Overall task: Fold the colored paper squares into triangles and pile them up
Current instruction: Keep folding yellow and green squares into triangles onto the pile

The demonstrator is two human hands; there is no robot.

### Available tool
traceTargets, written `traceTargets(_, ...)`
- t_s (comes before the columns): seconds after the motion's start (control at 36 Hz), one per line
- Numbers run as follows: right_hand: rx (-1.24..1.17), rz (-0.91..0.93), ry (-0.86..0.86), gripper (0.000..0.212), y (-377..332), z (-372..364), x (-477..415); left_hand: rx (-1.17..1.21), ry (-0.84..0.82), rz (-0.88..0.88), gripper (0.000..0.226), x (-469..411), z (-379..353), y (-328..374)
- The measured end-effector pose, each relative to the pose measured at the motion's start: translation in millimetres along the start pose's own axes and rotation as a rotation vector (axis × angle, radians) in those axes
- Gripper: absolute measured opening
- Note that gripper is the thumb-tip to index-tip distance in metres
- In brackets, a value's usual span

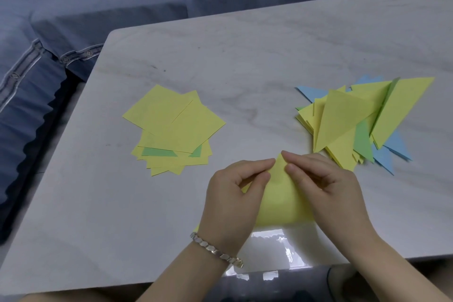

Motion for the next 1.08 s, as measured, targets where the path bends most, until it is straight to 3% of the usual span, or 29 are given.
traceTargets(0.31, -0.027, -0.055, -0.022, 0.028, 3.9, 1.5, -14.2, -0.007, 0.042, 0.08, 0.038, -4.9, 7.6, -6.1)
traceTargets(0.5, 0.057, -0.078, -0.116, 0.022, 11.4, -9.4, -49.0, -0.028, 0.025, 0.176, 0.02, -37.3, 17.1, -14.9)
traceTargets(0.61, 0.233, -0.081, -0.162, 0.009, 18.7, -18.1, -81.1, -0.106, -0.006, 0.227, 0.009, -70.6, 24.4, -29.5)
traceTargets(0.67, 0.391, -0.073, -0.156, 0.012, 25.1, -23.2, -91.4, -0.089, 0.019, 0.271, 0.009, -83.8, 28.0, -42.5)
traceTargets(0.78, 0.728, 0.184, -0.175, 0.025, 24.1, -46.2, -89.2, -0.129, 0.035, 0.31, 0.024, -102.1, 31.4, -64.5)
traceTargets(0.97, 0.894, 0.296, -0.313, 0.046, 55.5, -70.3, -58.5, -0.156, 0.066, 0.36, 0.011, -105.7, 37.7, -92.4)
traceTargets(1.08, 0.854, 0.386, -0.361, 0.059, 59.6, -81.3, -32.6, -0.145, 0.095, 0.364, 0.01, -105.4, 40.6, -97.1)
Point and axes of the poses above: each hand's wrist, its own x-axis away from the middle knuckle, its own z-axis out of the back of the hand, y = z × x, the point moved 8 cm from there along -x, towards the middle knuckle, and after that the axes turned 10 degrees about -y, right-handed, at the moved point
